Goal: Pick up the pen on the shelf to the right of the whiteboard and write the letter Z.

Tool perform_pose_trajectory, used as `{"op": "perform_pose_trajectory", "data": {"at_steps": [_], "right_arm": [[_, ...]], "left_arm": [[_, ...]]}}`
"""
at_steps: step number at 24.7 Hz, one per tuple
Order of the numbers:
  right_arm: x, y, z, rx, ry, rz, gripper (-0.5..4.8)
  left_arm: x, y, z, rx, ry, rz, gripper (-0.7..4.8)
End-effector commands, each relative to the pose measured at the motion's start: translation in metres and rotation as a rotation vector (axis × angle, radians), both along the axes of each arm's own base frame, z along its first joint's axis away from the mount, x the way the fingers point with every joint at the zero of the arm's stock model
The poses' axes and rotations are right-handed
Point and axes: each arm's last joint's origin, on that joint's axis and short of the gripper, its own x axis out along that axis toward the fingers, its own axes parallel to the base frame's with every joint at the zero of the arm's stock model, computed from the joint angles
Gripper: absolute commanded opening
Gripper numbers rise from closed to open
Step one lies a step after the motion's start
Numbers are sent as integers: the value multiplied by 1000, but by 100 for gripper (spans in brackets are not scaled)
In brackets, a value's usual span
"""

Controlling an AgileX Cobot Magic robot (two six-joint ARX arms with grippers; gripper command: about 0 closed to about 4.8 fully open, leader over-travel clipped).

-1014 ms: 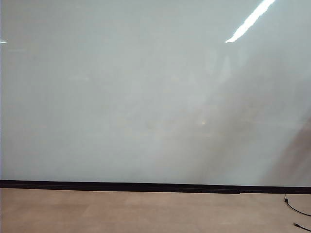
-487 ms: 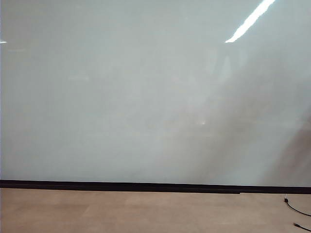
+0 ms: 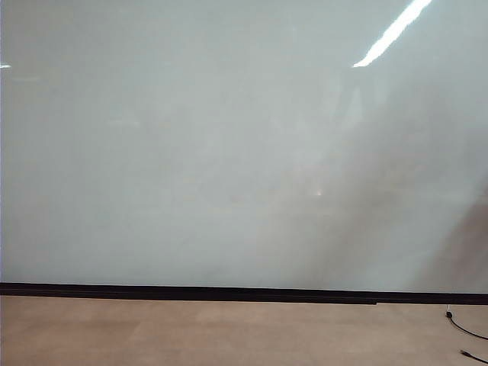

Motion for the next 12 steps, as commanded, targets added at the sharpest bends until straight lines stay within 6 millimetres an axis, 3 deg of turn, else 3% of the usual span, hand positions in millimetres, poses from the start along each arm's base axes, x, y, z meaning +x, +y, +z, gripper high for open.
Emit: {"op": "perform_pose_trajectory", "data": {"at_steps": [1, 12], "right_arm": [[1, 0, 3, -3, -18, -1, 285], [0, 0, 3, -4, -16, 21, 216]], "left_arm": [[0, 0, 2, 4, -13, -1, -4], [0, 0, 2, 4, -13, -1, -5]]}}
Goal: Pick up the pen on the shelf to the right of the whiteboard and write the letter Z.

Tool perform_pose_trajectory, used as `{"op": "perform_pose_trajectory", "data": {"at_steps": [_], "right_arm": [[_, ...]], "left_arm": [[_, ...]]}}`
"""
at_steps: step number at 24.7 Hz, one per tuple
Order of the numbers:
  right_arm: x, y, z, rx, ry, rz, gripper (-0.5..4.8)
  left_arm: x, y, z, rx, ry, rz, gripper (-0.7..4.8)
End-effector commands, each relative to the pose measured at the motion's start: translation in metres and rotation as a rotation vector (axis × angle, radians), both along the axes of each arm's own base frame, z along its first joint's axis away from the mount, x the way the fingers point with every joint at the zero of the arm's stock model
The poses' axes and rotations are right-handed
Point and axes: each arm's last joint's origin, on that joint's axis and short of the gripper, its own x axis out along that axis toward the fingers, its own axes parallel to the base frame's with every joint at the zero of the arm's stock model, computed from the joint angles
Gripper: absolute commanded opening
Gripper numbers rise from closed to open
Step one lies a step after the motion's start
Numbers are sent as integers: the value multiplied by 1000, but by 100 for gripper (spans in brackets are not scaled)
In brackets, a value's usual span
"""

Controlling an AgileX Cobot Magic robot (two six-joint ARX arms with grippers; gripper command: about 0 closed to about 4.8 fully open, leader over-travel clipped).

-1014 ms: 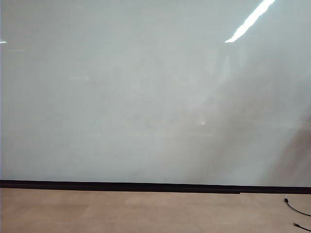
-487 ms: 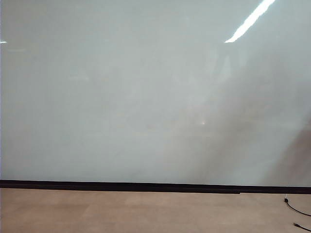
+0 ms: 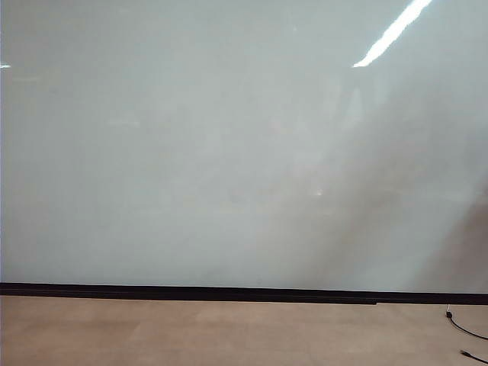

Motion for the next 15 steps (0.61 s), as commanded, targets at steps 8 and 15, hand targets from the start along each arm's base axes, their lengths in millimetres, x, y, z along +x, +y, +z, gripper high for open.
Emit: {"op": "perform_pose_trajectory", "data": {"at_steps": [8, 15], "right_arm": [[0, 0, 2, -9, -16, 23, 195], [0, 0, 2, -9, -16, 22, 166]], "left_arm": [[0, 0, 2, 4, -13, -1, -5], [0, 0, 2, 4, -13, -1, -4]]}}
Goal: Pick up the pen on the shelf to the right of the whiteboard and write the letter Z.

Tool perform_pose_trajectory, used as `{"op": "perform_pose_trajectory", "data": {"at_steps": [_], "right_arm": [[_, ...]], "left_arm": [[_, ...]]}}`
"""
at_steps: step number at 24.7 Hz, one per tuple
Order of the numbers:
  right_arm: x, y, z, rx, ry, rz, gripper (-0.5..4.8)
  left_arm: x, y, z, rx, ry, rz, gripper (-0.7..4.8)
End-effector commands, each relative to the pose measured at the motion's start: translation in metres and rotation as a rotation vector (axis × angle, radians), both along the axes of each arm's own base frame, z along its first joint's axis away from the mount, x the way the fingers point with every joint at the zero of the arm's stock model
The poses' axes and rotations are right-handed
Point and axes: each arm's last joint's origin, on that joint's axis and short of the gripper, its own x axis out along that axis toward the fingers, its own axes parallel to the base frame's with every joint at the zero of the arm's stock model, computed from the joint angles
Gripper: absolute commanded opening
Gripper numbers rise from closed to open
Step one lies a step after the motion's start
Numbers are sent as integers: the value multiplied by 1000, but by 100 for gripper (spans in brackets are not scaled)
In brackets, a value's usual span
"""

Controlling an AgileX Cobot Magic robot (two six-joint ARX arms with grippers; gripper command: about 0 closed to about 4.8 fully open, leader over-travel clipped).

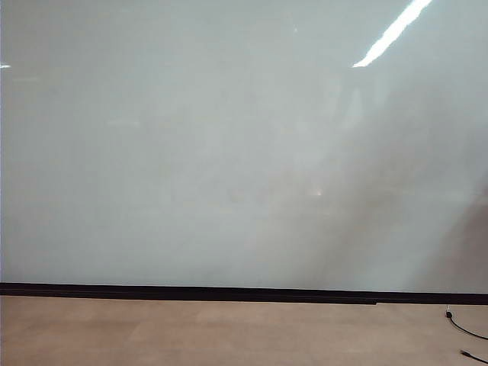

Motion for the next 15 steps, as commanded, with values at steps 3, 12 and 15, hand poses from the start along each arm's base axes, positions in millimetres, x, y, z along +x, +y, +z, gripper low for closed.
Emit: {"op": "perform_pose_trajectory", "data": {"at_steps": [3, 12, 15], "right_arm": [[0, 0, 3, -8, -18, 4, 165], [0, 0, 3, -8, -17, 6, 11], [0, 0, 3, -9, -17, 7, -3]], "left_arm": [[0, 0, 2, 4, -13, -1, -4], [0, 0, 2, 4, -13, -1, -4], [0, 0, 2, 4, -13, -1, -4]]}}
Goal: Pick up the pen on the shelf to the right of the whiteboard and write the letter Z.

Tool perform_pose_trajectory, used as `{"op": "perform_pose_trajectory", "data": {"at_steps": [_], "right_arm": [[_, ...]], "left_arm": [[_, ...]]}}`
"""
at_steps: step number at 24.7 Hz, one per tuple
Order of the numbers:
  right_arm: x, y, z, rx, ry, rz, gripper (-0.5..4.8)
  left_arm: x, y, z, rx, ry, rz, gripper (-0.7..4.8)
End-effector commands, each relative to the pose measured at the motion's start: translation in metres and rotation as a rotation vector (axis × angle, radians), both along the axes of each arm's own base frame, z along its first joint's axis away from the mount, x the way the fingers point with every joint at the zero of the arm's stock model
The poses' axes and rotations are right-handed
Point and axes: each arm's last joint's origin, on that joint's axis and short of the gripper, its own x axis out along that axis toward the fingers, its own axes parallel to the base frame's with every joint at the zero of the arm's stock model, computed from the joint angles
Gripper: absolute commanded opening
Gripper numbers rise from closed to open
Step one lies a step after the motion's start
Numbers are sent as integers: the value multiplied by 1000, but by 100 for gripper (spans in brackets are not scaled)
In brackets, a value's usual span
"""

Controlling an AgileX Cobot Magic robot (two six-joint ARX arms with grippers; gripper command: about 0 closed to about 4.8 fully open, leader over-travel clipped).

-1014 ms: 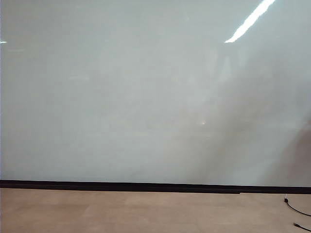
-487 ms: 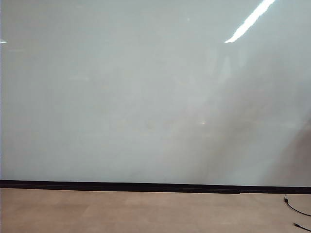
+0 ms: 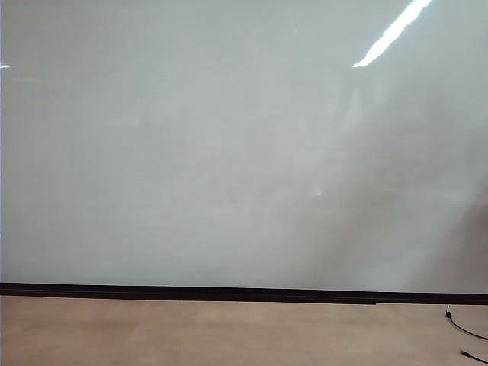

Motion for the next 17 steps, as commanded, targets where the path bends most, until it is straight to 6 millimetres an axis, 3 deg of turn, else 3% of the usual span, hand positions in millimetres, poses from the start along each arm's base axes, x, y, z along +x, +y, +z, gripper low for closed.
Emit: {"op": "perform_pose_trajectory", "data": {"at_steps": [1, 14, 17], "right_arm": [[0, 1, 1, -3, -7, 13, -5], [5, -3, 7, -20, -34, -31, -5], [4, -6, 8, -16, -41, -136, -5]], "left_arm": [[0, 0, 2, 4, -13, -1, -4], [0, 0, 2, 4, -13, -1, -5], [0, 0, 2, 4, -13, -1, -4]]}}
